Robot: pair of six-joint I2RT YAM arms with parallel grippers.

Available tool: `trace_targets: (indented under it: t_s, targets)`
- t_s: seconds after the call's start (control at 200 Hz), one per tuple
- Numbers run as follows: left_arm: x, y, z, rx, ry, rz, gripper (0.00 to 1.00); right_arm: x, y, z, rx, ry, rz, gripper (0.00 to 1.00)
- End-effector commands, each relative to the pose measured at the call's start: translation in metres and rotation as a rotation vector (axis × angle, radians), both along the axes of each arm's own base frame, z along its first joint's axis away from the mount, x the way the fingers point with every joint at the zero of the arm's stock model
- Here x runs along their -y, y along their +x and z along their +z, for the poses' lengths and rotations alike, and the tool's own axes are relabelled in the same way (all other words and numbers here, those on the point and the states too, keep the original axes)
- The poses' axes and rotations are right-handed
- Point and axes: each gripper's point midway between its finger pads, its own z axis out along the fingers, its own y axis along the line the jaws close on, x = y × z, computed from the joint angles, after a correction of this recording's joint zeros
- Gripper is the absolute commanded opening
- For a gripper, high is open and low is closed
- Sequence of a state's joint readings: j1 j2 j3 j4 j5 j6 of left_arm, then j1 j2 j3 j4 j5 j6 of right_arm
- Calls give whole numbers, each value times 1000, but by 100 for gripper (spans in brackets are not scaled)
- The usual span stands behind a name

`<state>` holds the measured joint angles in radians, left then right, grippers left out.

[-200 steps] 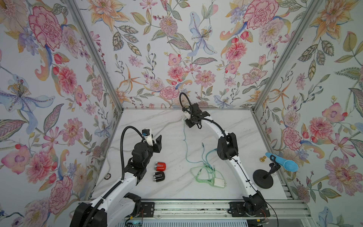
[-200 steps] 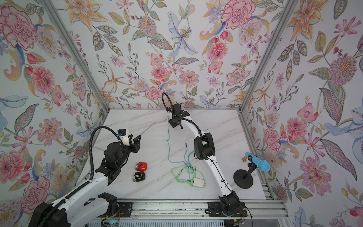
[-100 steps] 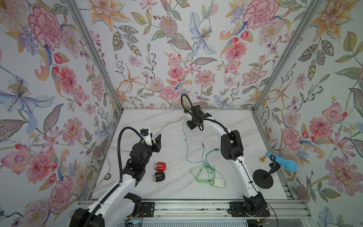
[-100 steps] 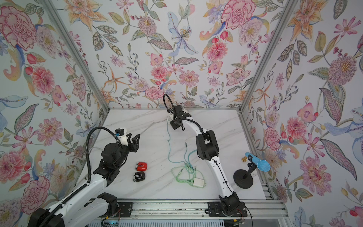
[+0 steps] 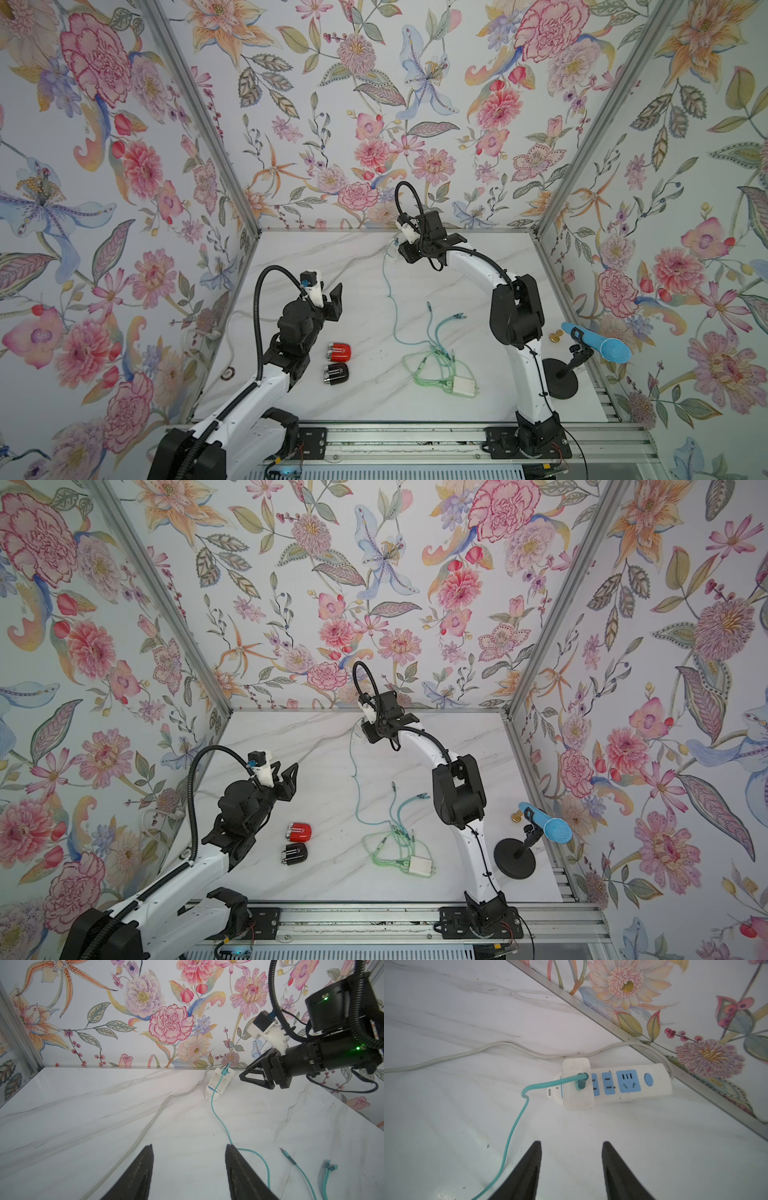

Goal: Charge the electric shaver
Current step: Insert the plug into the socket, then move the socket to the center of the board.

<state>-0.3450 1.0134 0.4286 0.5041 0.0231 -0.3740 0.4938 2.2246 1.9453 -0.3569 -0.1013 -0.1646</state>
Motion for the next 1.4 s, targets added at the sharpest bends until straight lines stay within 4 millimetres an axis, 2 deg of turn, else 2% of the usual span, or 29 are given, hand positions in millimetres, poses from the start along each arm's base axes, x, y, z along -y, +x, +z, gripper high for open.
trace_targets:
  t_s: [0.0,0.055,0.135,0.205,0.385,0.395,0.415,0.47,0.49,0.626,0.736,0.821,1.066,1.146,1.151,1.166,1.171,1.186,1.191,1.206,1.216,1.226,1.231,1.396]
  targets:
    - [7,16,23,75,-5,-21,58,29,14,17,23,56,-108,51]
    - [12,24,24,78,-6,-35,58,40,25,14,20,67,-159,50]
    - [20,38,31,100,-15,-52,58,43,42,9,35,89,-198,50]
    - [29,54,38,122,-19,-69,58,47,65,2,51,130,-259,50]
    - [62,109,42,142,-18,-148,58,55,119,-13,47,308,-385,55]
    - [65,115,32,123,-12,-153,58,54,122,-13,50,318,-390,55]
    - [70,123,27,116,-11,-167,58,54,127,-14,56,333,-398,56]
    - [82,144,21,112,-7,-195,58,53,139,-19,74,367,-416,58]
    - [85,152,19,111,-8,-201,58,54,144,-13,89,382,-424,59]
    - [100,203,4,105,-36,-218,58,58,166,-34,82,481,-460,66]
    - [97,238,-8,90,-78,-213,58,60,175,-43,49,607,-451,69]
    - [96,258,-12,90,-99,-219,58,62,179,-49,47,636,-437,72]
    - [110,310,-30,50,-149,-302,58,73,183,-73,-41,728,-394,74]
    - [120,323,-36,34,-168,-342,58,71,180,-76,-75,750,-359,73]
    - [120,325,-42,24,-169,-340,58,71,180,-77,-77,749,-355,73]
    - [122,326,-39,29,-174,-352,58,71,179,-78,-79,745,-349,73]
    - [122,327,-45,19,-175,-351,58,71,179,-78,-80,744,-345,73]
    - [124,329,-41,23,-179,-362,58,70,177,-79,-84,740,-335,73]
    - [124,330,-47,13,-181,-360,58,69,177,-79,-86,738,-332,73]
    - [127,332,-44,16,-184,-371,58,68,176,-78,-88,736,-320,73]
    - [128,333,-50,4,-186,-372,58,67,175,-79,-92,734,-315,73]
    - [129,334,-46,10,-188,-379,58,66,174,-80,-96,733,-309,73]
    - [129,335,-53,0,-188,-378,58,67,174,-80,-97,732,-309,73]
    - [142,345,-81,-64,-217,-421,58,61,162,-80,-171,758,-239,72]
